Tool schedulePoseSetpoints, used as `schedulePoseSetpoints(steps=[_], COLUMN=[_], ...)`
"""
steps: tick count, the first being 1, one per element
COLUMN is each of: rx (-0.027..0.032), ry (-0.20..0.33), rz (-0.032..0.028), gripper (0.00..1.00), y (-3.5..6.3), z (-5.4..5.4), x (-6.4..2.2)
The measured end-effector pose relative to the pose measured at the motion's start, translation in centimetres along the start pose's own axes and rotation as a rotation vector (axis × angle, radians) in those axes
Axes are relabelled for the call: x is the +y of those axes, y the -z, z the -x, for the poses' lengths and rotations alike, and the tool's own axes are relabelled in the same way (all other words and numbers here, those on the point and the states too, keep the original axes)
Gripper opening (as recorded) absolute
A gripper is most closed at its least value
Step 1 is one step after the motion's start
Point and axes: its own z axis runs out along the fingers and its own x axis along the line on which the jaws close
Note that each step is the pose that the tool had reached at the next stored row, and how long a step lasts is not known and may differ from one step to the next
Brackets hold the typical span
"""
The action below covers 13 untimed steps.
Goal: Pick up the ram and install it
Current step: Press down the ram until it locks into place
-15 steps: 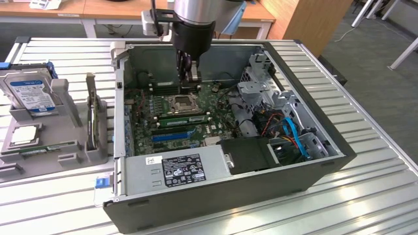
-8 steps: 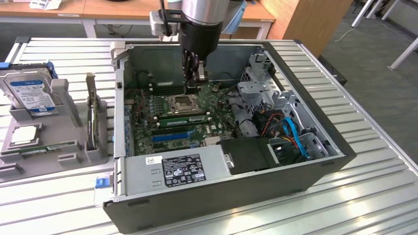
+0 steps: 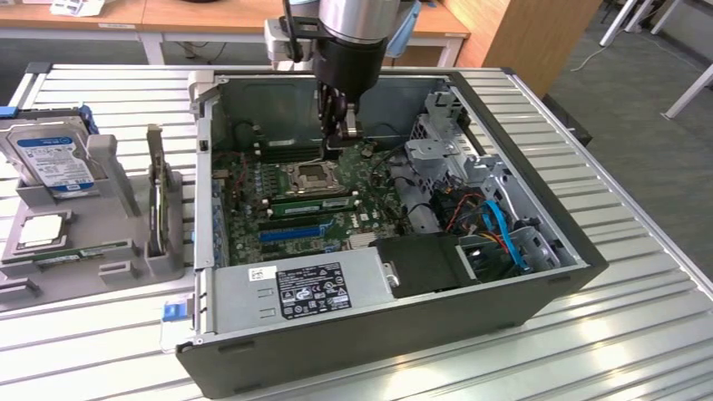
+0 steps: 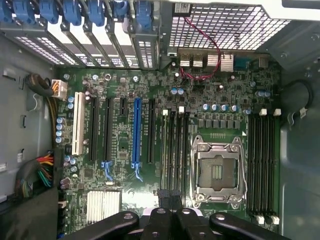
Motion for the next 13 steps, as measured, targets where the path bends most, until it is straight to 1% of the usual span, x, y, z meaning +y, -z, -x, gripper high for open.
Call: schedulePoseSetpoints(steps=[4, 7, 13], rx=[0.0, 0.0, 0.0], ry=[0.0, 0.0, 0.0], rz=[-0.0001, -0.0001, -0.0001], gripper=[0.1, 0.1, 0.1], y=[0.03, 0.25, 1.04], z=[0.0, 0.0, 0.0], x=[0.0, 0.01, 0.05])
